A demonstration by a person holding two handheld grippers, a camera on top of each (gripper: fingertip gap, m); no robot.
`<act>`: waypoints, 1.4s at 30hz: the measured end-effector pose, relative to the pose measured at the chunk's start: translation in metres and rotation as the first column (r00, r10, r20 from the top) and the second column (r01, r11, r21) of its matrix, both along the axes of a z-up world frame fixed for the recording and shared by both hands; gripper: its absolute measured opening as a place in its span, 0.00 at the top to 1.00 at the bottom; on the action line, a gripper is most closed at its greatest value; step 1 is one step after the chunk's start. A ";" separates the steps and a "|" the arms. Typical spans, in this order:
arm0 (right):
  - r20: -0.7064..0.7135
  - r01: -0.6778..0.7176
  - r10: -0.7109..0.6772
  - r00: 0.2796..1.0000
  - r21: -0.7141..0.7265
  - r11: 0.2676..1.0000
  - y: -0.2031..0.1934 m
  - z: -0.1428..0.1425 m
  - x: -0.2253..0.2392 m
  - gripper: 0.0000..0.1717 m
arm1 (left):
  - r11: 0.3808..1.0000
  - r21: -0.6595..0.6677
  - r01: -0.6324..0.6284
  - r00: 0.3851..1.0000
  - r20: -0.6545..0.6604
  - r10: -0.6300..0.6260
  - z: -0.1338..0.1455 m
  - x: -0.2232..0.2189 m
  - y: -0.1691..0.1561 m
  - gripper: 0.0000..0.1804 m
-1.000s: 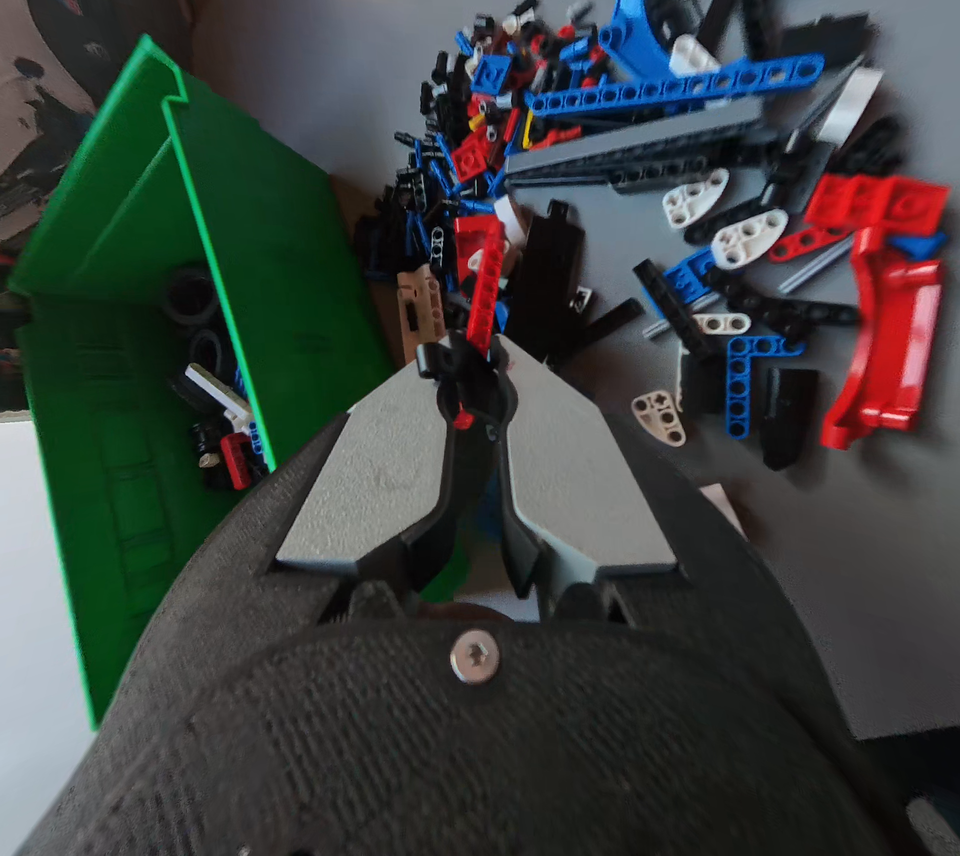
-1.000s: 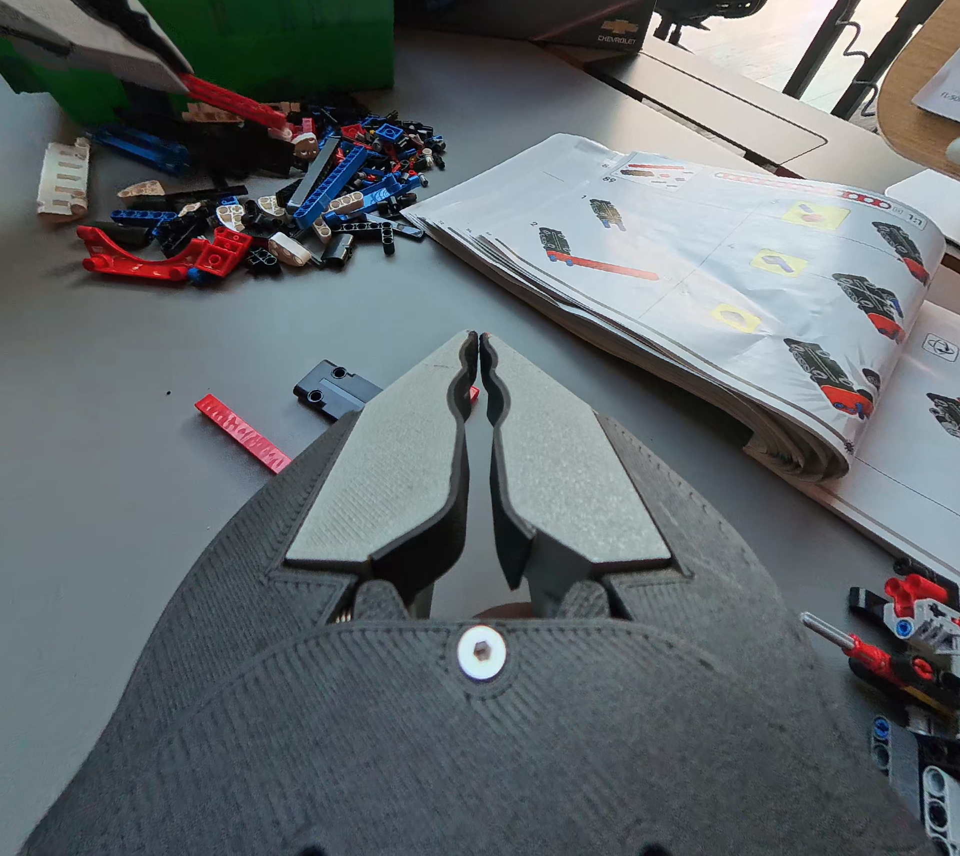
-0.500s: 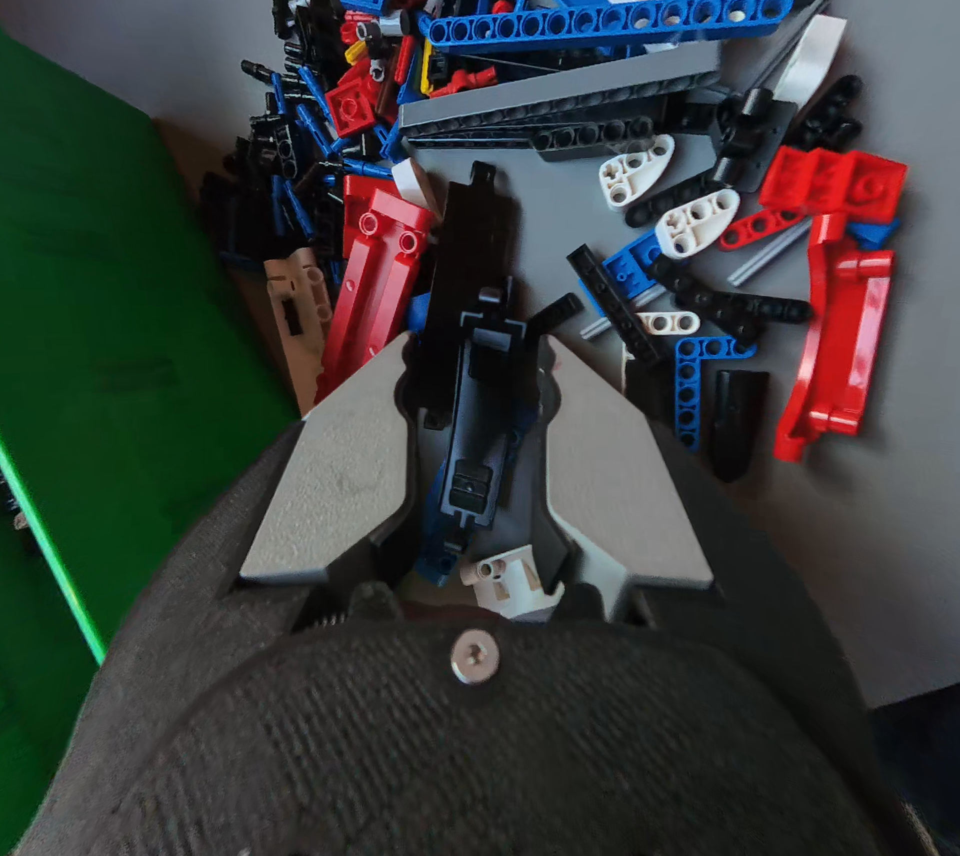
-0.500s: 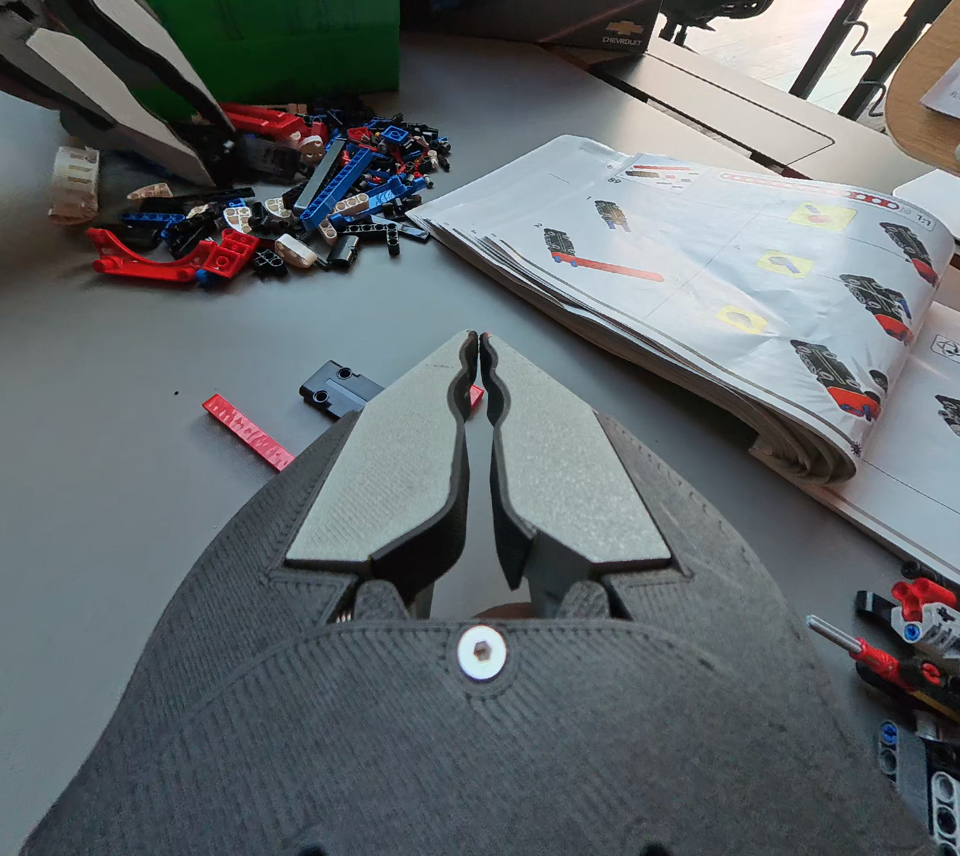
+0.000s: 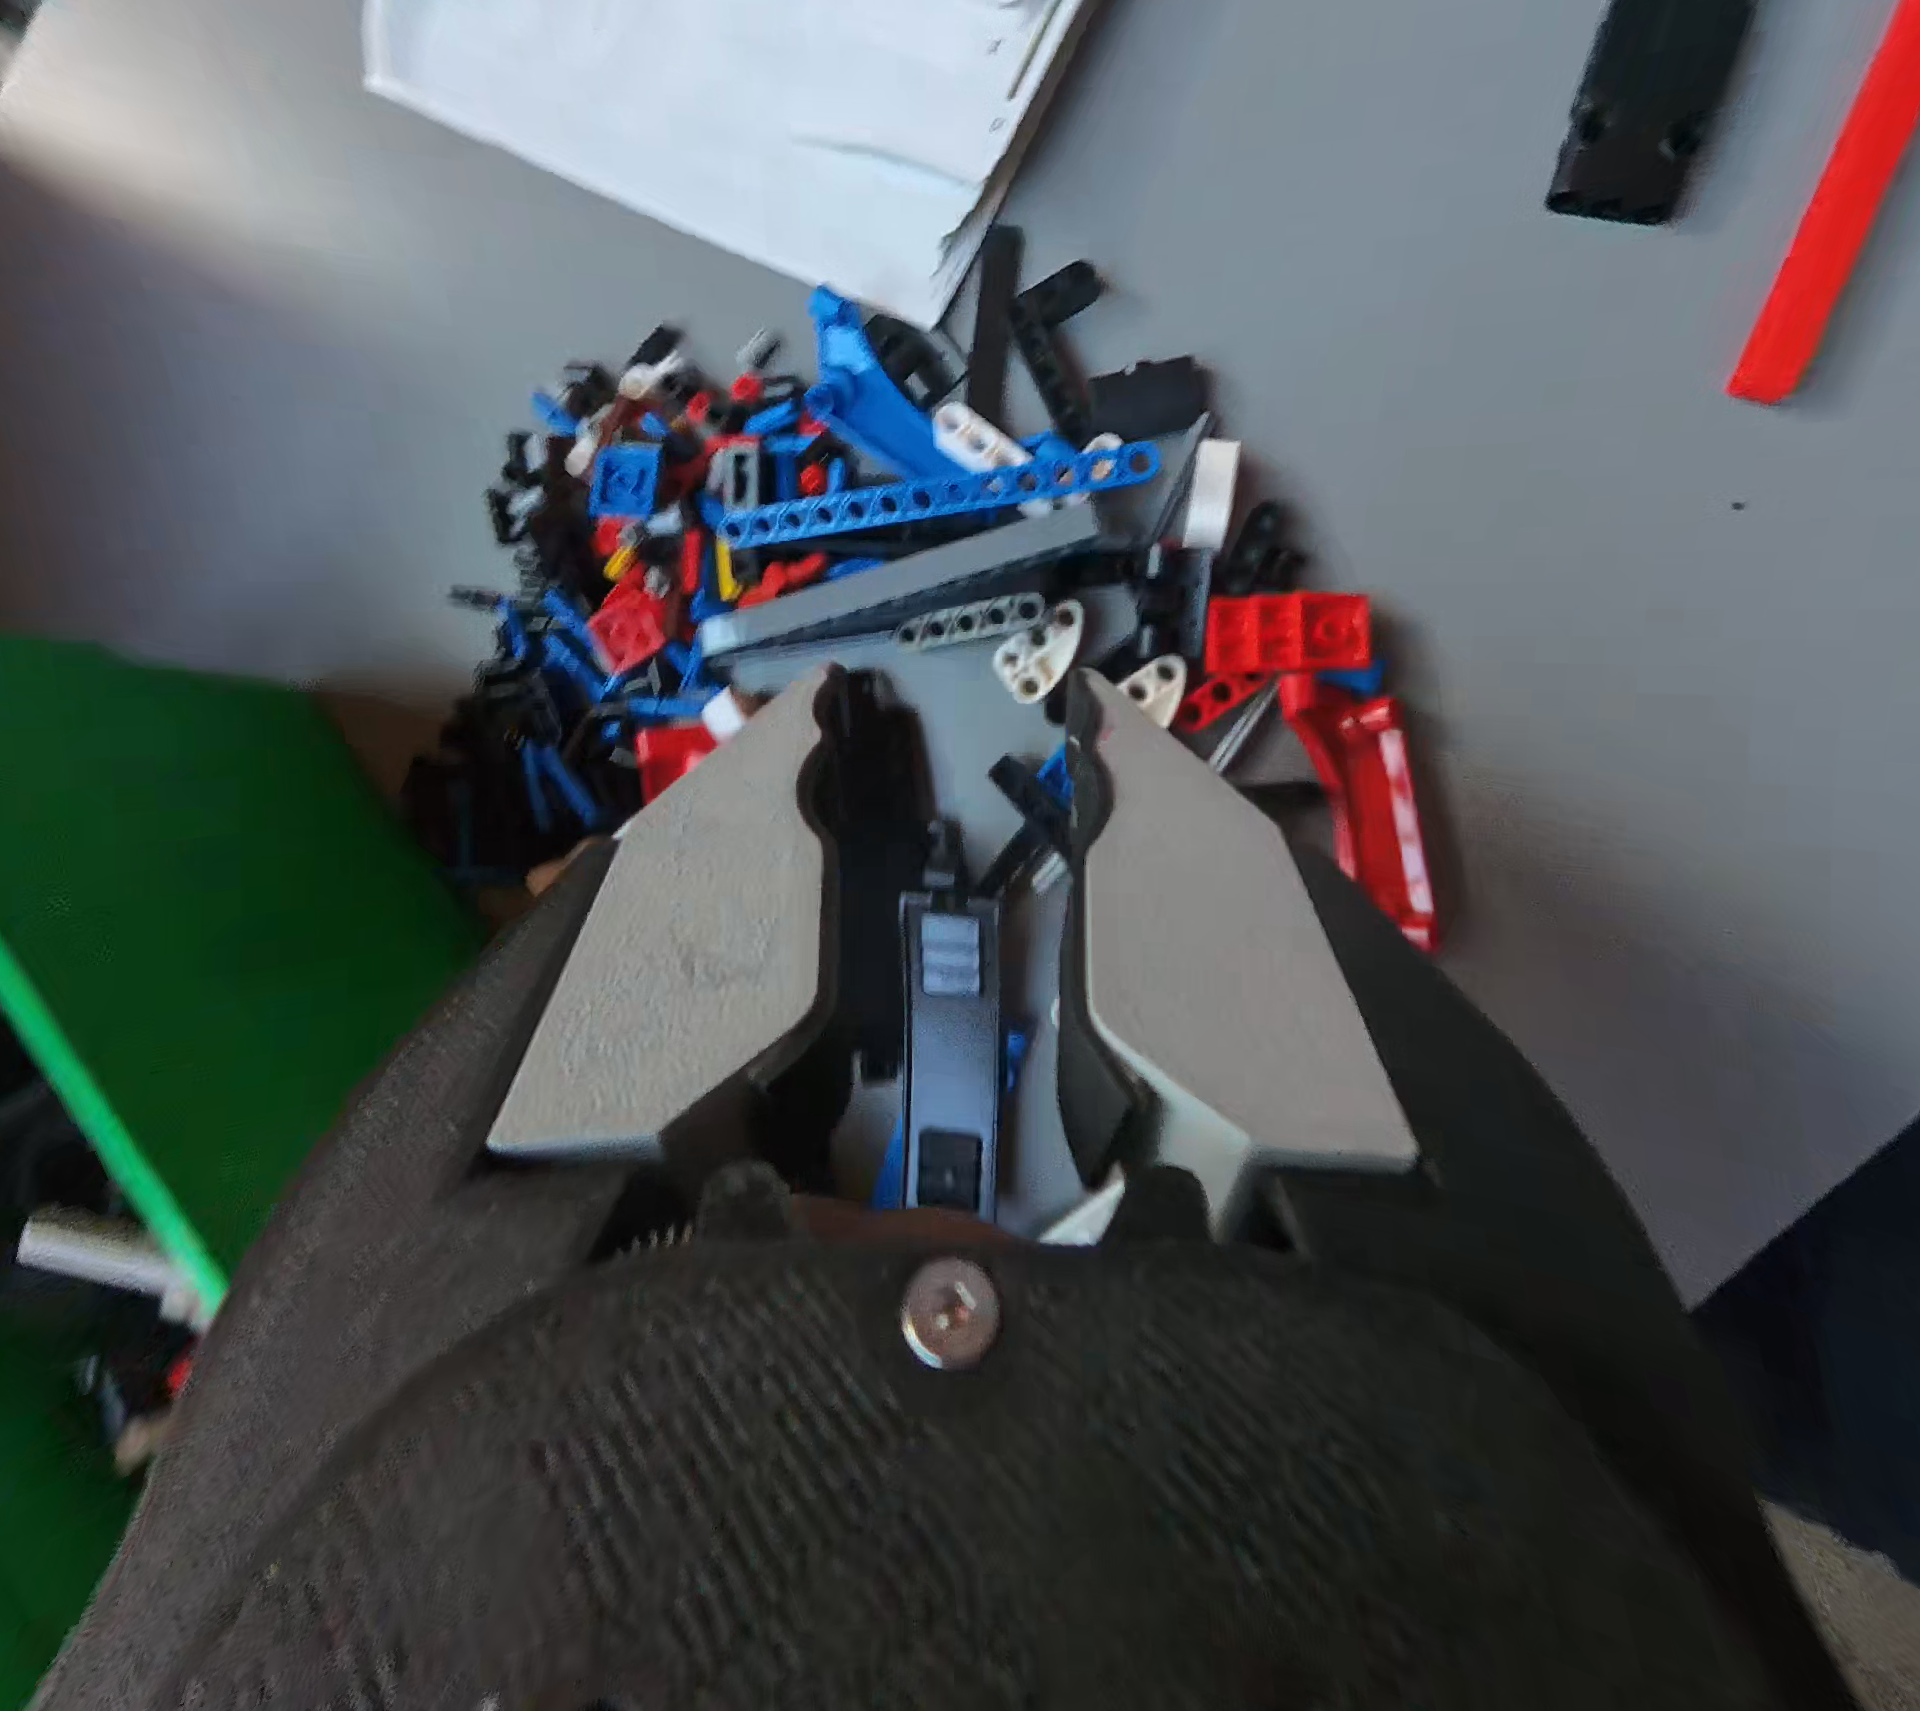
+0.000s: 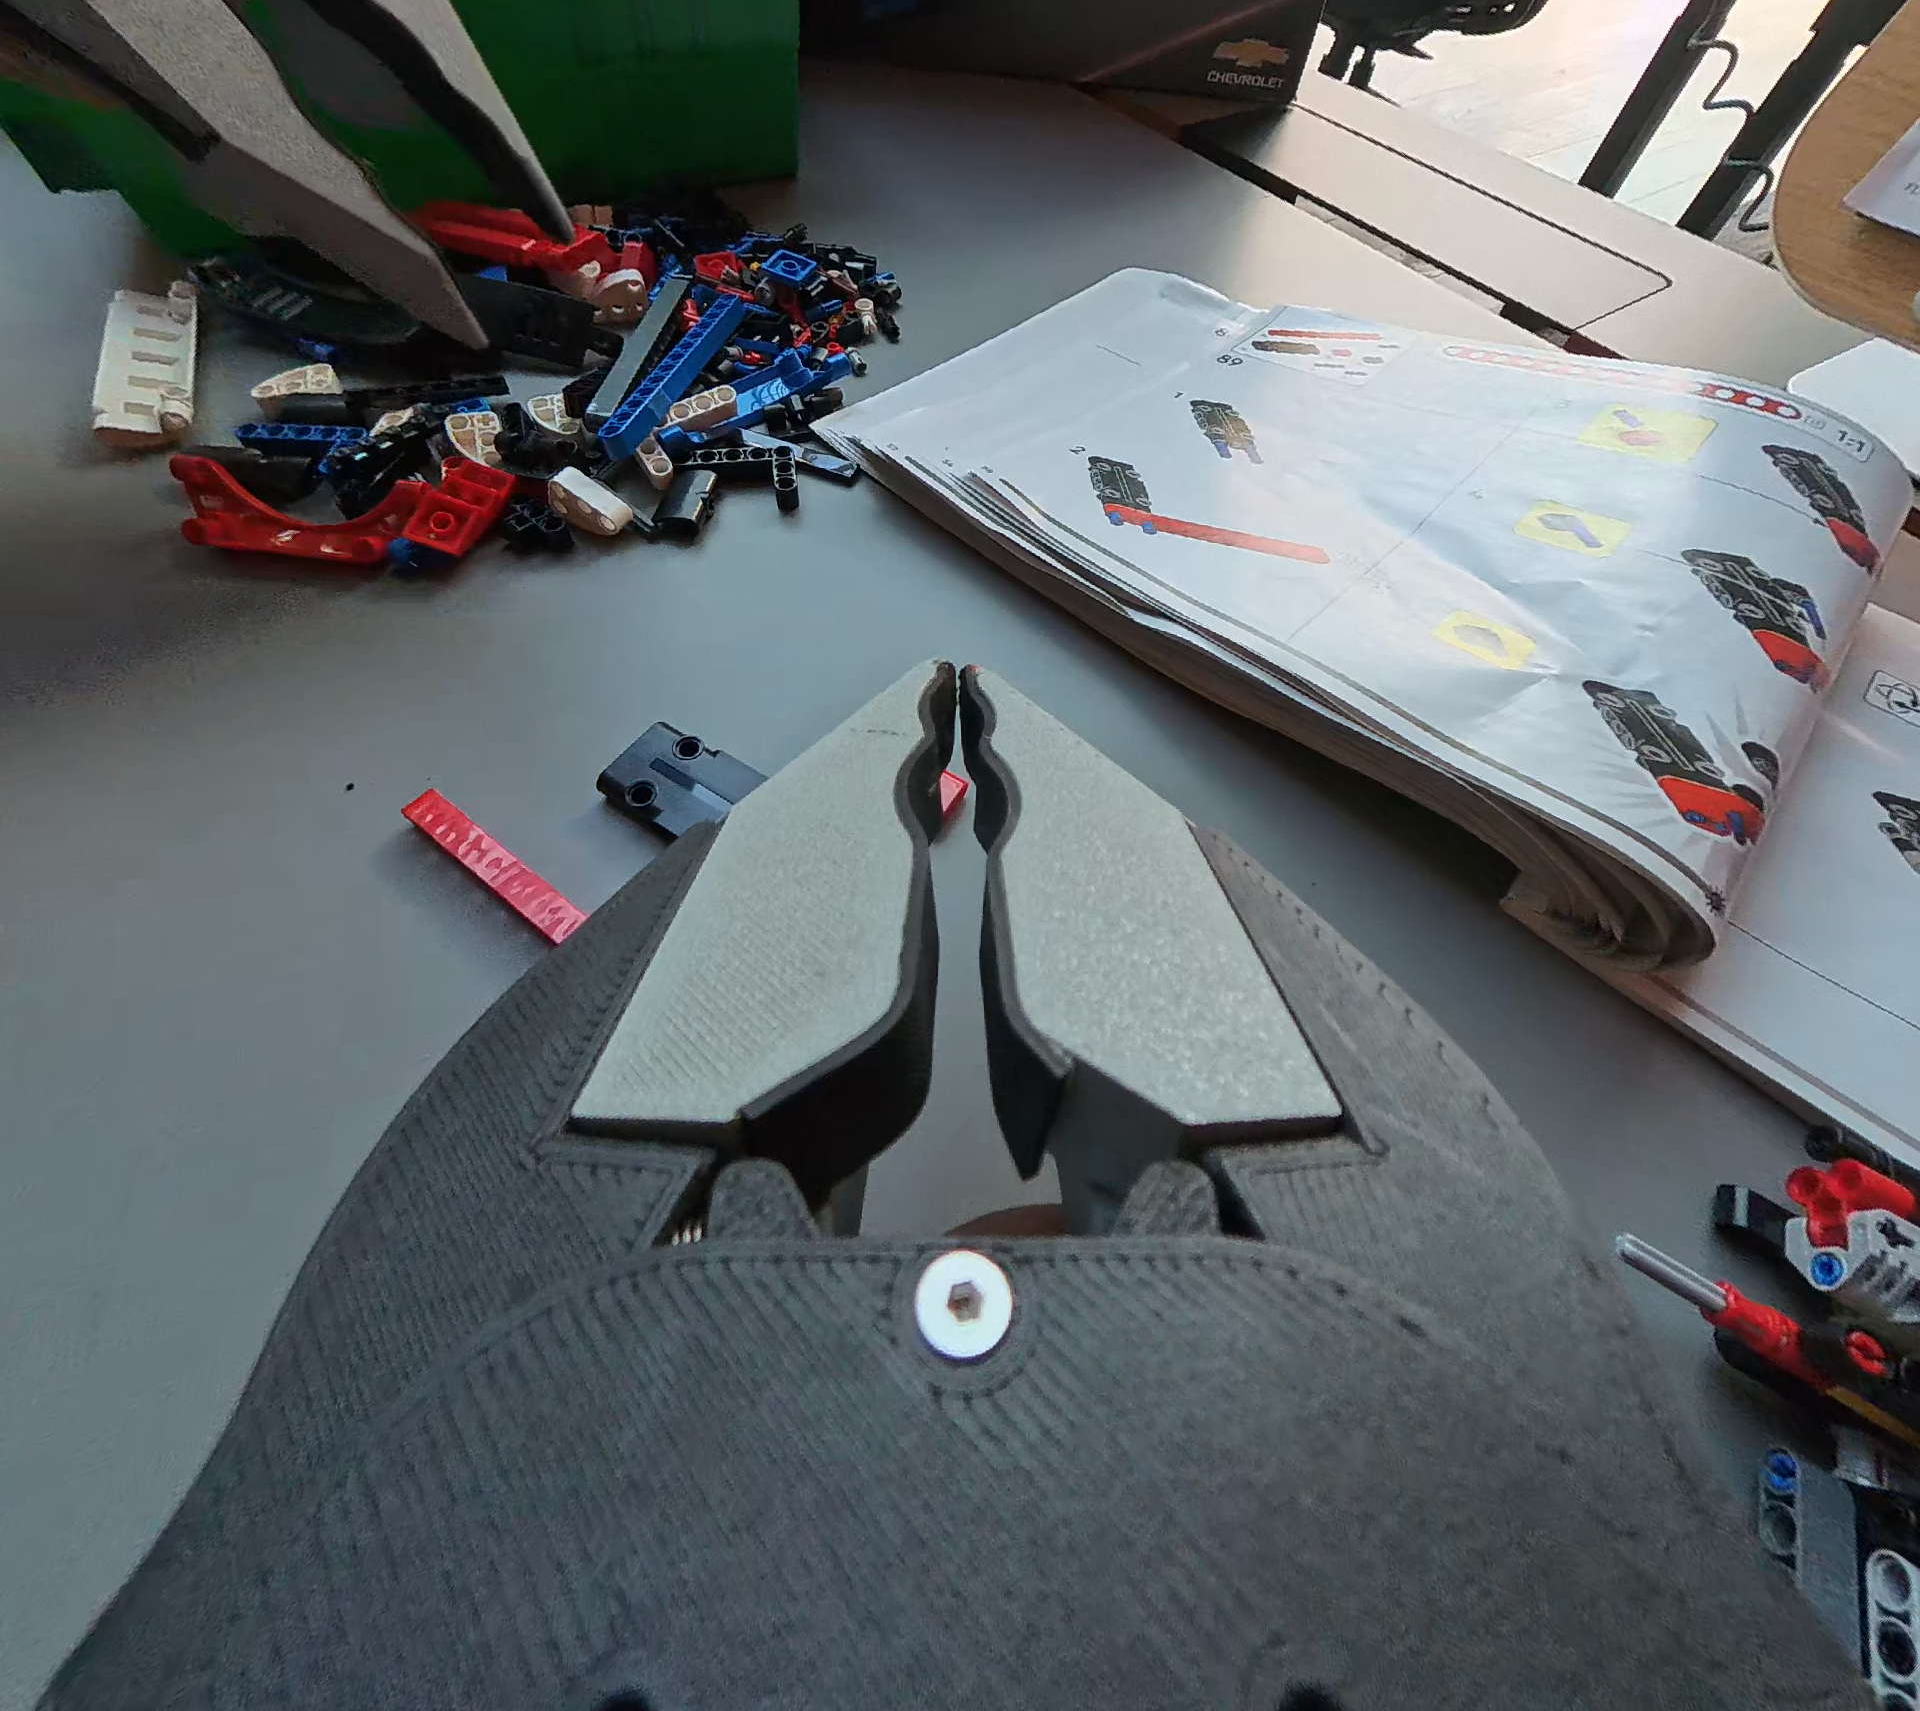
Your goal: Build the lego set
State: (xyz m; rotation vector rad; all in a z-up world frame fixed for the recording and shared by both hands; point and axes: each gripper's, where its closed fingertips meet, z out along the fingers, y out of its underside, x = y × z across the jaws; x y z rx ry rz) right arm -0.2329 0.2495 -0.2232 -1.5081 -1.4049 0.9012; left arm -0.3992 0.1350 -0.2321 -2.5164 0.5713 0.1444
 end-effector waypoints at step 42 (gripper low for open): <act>-0.016 0.001 -0.001 1.000 -0.024 1.000 0.002 0.002 0.002 1.00 | 0.961 -0.154 0.229 0.971 0.105 -0.214 -0.037 0.032 -0.006 0.85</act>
